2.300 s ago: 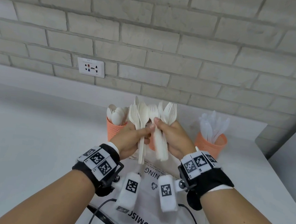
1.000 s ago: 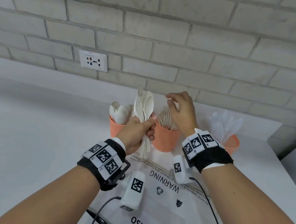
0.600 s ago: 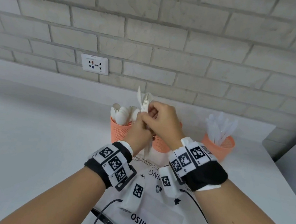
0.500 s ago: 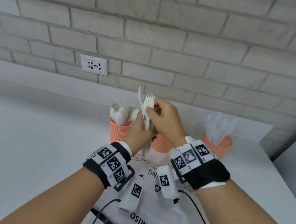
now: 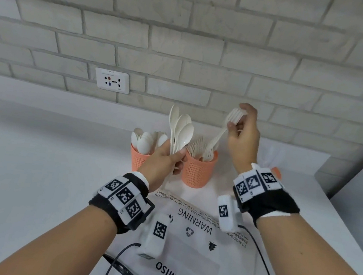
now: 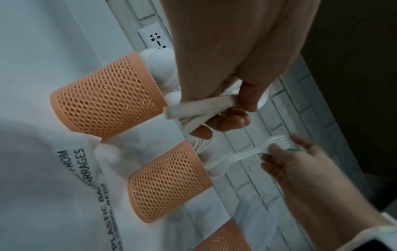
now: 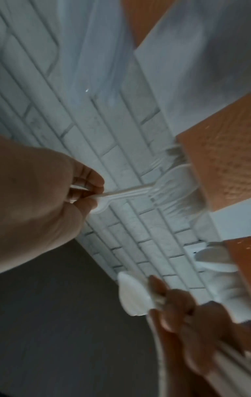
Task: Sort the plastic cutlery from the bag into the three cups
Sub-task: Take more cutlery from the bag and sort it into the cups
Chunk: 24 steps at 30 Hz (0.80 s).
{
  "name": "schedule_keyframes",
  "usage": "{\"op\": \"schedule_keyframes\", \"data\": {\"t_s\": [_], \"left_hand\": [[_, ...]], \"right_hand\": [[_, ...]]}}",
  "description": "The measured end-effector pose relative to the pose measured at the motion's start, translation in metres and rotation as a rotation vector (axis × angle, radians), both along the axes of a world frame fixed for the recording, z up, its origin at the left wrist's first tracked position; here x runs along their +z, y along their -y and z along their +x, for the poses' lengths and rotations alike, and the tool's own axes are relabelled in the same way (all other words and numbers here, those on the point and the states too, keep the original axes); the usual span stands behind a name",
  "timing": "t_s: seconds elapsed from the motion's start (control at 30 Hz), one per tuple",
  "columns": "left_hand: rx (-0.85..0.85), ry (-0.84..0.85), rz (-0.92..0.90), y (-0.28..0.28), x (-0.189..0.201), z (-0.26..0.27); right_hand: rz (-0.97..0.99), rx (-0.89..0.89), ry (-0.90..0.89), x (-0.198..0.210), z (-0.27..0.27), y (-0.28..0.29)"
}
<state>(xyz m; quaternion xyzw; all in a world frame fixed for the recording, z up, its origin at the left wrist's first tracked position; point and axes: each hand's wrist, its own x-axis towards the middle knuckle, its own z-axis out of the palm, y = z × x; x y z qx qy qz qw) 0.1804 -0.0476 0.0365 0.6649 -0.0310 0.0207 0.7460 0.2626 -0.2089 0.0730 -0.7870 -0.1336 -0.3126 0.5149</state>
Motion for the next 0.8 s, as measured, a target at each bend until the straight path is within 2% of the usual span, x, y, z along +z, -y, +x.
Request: {"op": "schedule_keyframes", "data": {"t_s": [0.2, 0.3, 0.37, 0.43, 0.5, 0.53, 0.6, 0.67, 0.8], "left_hand": [[0.049, 0.068, 0.141, 0.002, -0.001, 0.000], [0.078, 0.073, 0.157, 0.000, -0.001, 0.001], [0.092, 0.086, 0.152, -0.001, -0.002, 0.003], [0.132, 0.117, 0.225, 0.000, -0.002, 0.004], [0.176, 0.171, 0.385, 0.003, -0.002, 0.006], [0.185, 0.204, 0.489, 0.006, -0.002, 0.006], [0.175, 0.257, 0.642, 0.009, -0.001, 0.005], [0.126, 0.275, 0.741, 0.005, -0.003, 0.004], [0.055, 0.260, 0.865, -0.019, 0.000, 0.002]], "right_hand": [[-0.317, 0.015, -0.189, -0.047, 0.008, -0.001], [-0.480, -0.045, -0.146, -0.047, 0.010, -0.002], [-0.382, -0.065, -0.008, -0.034, 0.004, -0.007], [-0.145, 0.106, 0.016, -0.017, -0.011, -0.020], [-0.006, 0.372, -0.185, -0.003, -0.031, -0.041], [0.007, 0.439, -0.276, -0.001, -0.037, -0.052], [0.020, 0.404, -0.347, -0.002, -0.040, -0.066], [0.045, 0.304, -0.343, -0.002, -0.037, -0.071], [0.046, 0.267, -0.291, -0.002, -0.028, -0.079]]}}
